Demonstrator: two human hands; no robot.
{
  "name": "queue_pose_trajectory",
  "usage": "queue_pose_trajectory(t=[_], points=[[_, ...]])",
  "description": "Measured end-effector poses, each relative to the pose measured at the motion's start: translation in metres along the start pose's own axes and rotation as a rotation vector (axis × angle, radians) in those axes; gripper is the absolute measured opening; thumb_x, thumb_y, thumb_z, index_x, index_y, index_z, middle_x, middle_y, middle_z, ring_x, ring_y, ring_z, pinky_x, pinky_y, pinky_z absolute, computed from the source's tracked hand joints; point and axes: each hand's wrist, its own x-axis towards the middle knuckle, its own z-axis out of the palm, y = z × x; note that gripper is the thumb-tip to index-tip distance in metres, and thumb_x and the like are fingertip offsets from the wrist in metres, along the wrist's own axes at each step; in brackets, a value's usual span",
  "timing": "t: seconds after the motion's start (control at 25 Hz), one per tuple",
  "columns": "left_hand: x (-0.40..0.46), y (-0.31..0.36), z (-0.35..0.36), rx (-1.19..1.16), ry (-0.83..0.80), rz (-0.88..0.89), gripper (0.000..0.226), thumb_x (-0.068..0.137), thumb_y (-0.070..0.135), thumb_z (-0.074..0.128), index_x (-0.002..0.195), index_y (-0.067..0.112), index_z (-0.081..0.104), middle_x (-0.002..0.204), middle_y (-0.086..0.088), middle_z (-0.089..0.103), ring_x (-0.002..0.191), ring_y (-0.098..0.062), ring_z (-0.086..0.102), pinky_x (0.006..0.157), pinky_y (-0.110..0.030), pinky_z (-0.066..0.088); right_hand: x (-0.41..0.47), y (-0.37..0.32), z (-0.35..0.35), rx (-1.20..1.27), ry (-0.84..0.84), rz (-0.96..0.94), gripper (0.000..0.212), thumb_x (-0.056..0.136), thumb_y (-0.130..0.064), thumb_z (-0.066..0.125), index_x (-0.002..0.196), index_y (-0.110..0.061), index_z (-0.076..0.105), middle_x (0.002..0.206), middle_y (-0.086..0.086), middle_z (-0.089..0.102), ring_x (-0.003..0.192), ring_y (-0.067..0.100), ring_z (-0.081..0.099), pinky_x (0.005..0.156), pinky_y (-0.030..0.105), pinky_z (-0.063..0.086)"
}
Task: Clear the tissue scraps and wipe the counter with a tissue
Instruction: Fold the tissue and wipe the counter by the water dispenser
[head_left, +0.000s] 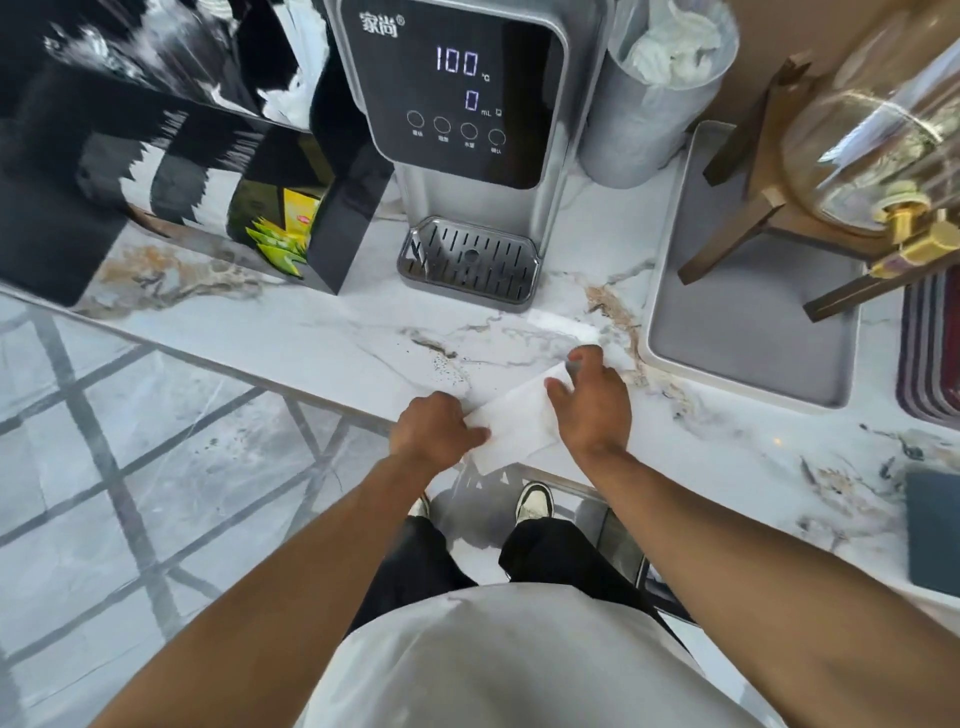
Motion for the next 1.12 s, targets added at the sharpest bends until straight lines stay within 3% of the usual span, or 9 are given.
queue_pose_trajectory(t=[0.12,0.2,0.28,0.4,0.52,0.6,0.72,0.96,1.12], points=[[0.006,-0.003,-0.006,0.153,0.066,0.081,0.049,0.071,0.056,0.069,0.088,0.017,0.045,0.083,-0.001,0.061,0.078,-0.027,0.06,0.064,-0.034,0.046,-0.002,-0.016,0.007,-0.213,0.136,0.003,0.023,0.082,-0.022,0.073,0.094,-0.013,0.056,0.097,0.01,0.059,0.093,0.032,0.053,0.08,0.041,0.044],[0.006,-0.008,-0.002,0.193,0.1,0.308,0.044,0.079,0.045,0.066,0.101,0.014,0.043,0.096,-0.007,0.062,0.088,-0.031,0.061,0.066,-0.037,0.044,-0.011,-0.026,0.015,-0.249,0.104,0.074,0.01,0.089,-0.02,0.064,0.09,-0.012,0.057,0.094,0.01,0.059,0.088,0.033,0.056,0.074,0.042,0.047],[0.007,-0.015,-0.006,0.262,0.114,0.608,0.035,0.086,0.03,0.062,0.113,0.012,0.048,0.107,-0.007,0.06,0.098,-0.03,0.06,0.071,-0.039,0.048,-0.027,-0.042,0.029,-0.185,0.081,0.167,0.012,0.095,-0.019,0.053,0.104,-0.011,0.057,0.104,0.012,0.059,0.09,0.034,0.059,0.074,0.041,0.05],[0.017,-0.027,-0.012,0.438,0.098,0.855,0.033,0.092,0.018,0.052,0.125,0.015,0.056,0.115,-0.007,0.059,0.107,-0.028,0.056,0.088,-0.039,0.048,-0.049,-0.05,0.051,-0.252,0.094,0.131,0.032,0.094,-0.014,0.049,0.122,0.002,0.054,0.116,0.023,0.053,0.107,0.039,0.051,0.095,0.043,0.043],[0.019,-0.039,-0.017,0.49,0.105,0.879,0.041,0.093,0.019,0.051,0.133,0.014,0.053,0.115,-0.01,0.061,0.104,-0.032,0.057,0.087,-0.041,0.047,-0.069,-0.061,0.065,-0.173,0.037,0.097,0.052,0.096,-0.018,0.052,0.14,0.004,0.036,0.145,0.024,0.036,0.135,0.037,0.032,0.115,0.039,0.029],[0.019,-0.046,-0.019,0.49,0.137,0.868,0.042,0.091,0.019,0.055,0.132,0.011,0.055,0.109,-0.01,0.064,0.099,-0.032,0.061,0.083,-0.041,0.049,-0.077,-0.064,0.072,-0.08,0.03,0.093,0.054,0.098,-0.02,0.051,0.144,0.001,0.031,0.157,0.017,0.021,0.145,0.028,0.02,0.117,0.033,0.026],[0.012,-0.053,-0.019,0.48,0.186,0.88,0.038,0.086,0.019,0.06,0.122,0.006,0.062,0.096,-0.01,0.068,0.086,-0.03,0.065,0.074,-0.039,0.052,-0.077,-0.062,0.072,-0.146,0.102,0.136,0.049,0.097,-0.02,0.054,0.137,0.005,0.042,0.154,0.019,0.029,0.143,0.03,0.025,0.116,0.037,0.029],[0.015,-0.055,-0.018,0.348,0.191,0.91,0.025,0.087,0.017,0.055,0.104,0.007,0.07,0.085,-0.009,0.067,0.082,-0.031,0.063,0.073,-0.04,0.052,-0.051,-0.074,0.063,-0.265,-0.035,0.147,0.077,0.082,-0.019,0.063,0.145,0.005,0.027,0.152,0.022,0.029,0.143,0.035,0.022,0.119,0.039,0.02],[0.028,-0.069,-0.032,0.257,0.285,1.001,0.015,0.085,0.013,0.058,0.092,0.006,0.07,0.085,-0.01,0.061,0.081,-0.032,0.058,0.071,-0.04,0.048,-0.033,-0.077,0.057,-0.403,-0.194,0.115,0.085,0.084,-0.015,0.06,0.151,0.0,0.01,0.16,0.019,0.006,0.148,0.036,0.004,0.121,0.041,0.009]])
